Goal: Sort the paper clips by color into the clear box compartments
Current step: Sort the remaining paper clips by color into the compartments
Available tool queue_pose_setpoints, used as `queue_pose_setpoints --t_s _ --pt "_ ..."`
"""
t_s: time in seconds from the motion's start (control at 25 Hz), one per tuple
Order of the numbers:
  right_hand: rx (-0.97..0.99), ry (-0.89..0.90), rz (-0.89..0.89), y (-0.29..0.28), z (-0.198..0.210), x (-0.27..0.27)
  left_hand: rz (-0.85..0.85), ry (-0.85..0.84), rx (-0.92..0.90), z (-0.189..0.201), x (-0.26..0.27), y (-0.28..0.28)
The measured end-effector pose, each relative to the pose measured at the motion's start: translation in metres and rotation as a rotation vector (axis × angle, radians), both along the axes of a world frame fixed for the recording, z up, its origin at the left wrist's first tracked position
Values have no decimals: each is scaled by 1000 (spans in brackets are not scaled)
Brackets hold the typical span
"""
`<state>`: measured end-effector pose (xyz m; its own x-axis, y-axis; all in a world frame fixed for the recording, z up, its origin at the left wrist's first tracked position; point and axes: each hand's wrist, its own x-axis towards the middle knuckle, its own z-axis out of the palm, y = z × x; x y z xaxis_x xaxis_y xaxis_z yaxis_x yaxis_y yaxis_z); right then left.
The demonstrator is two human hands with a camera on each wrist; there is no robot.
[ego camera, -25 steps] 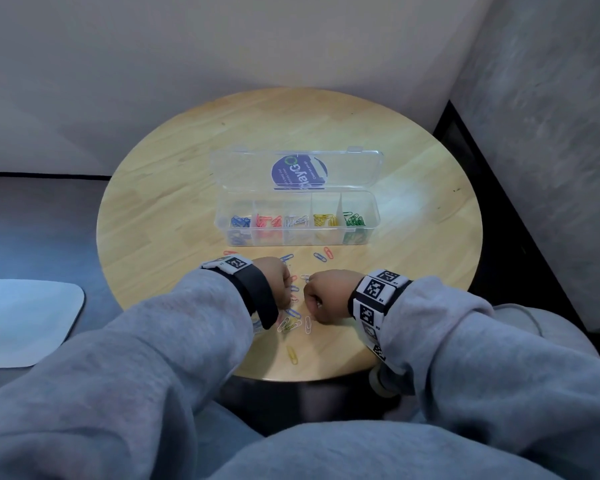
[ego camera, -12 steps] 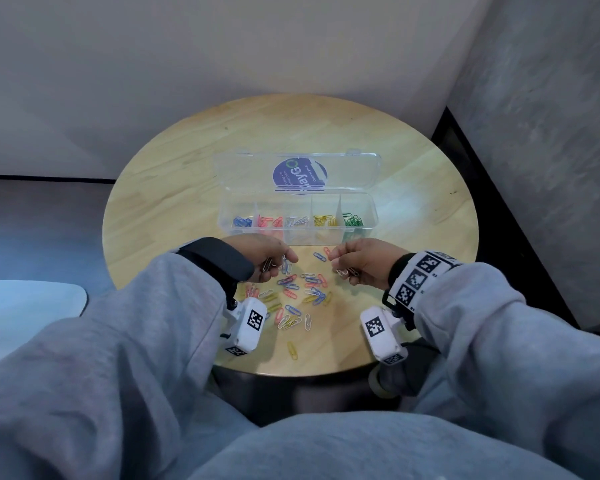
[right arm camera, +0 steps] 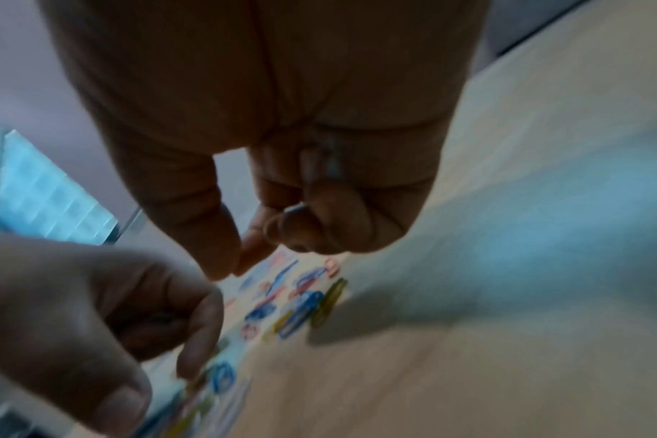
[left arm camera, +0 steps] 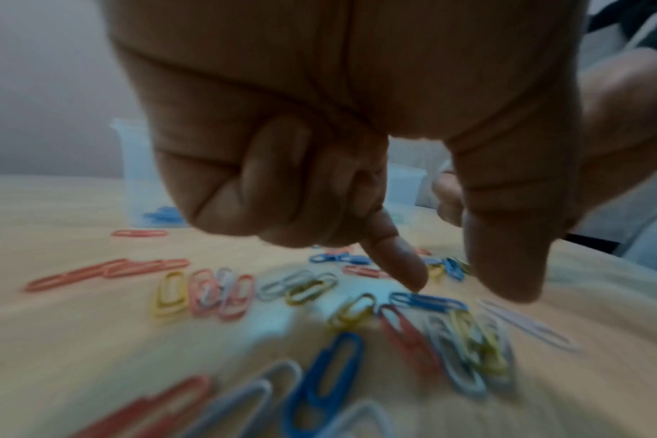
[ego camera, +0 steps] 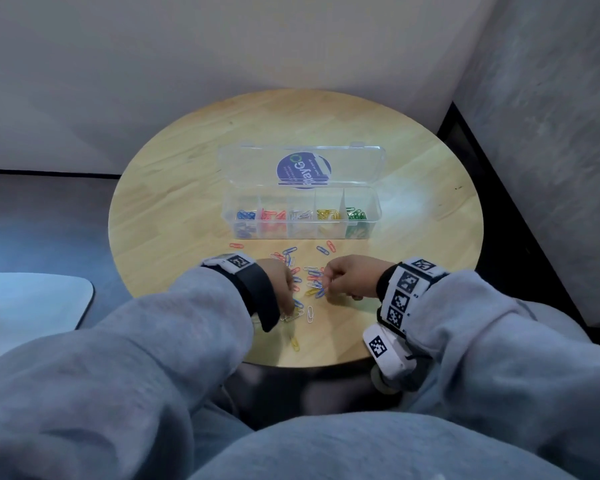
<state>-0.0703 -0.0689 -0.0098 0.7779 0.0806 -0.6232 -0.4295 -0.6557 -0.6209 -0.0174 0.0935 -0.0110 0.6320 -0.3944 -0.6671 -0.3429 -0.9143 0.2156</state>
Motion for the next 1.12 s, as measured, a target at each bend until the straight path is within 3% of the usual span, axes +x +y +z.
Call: queue_pose_setpoints --t_s 0.12,0.44,0.6,0.72,0.88,1.12 --pt "-194 -68 157 13 -1 -9 -55 -16 -14 -9 -8 -7" --pt "-289 -126 328 25 -8 -11 -39 -25 -74 -15 -7 -4" --pt "-351 -162 402 29 -9 -10 127 81 -236 -9 2 13" --pt "-380 -171 439 30 -10 -9 214 55 -297 -3 17 26" --pt "-361 -181 436 32 -11 -8 253 -13 -270 -3 27 37" --pt "-408 -179 537 35 -11 -6 155 -84 -221 -1 17 25"
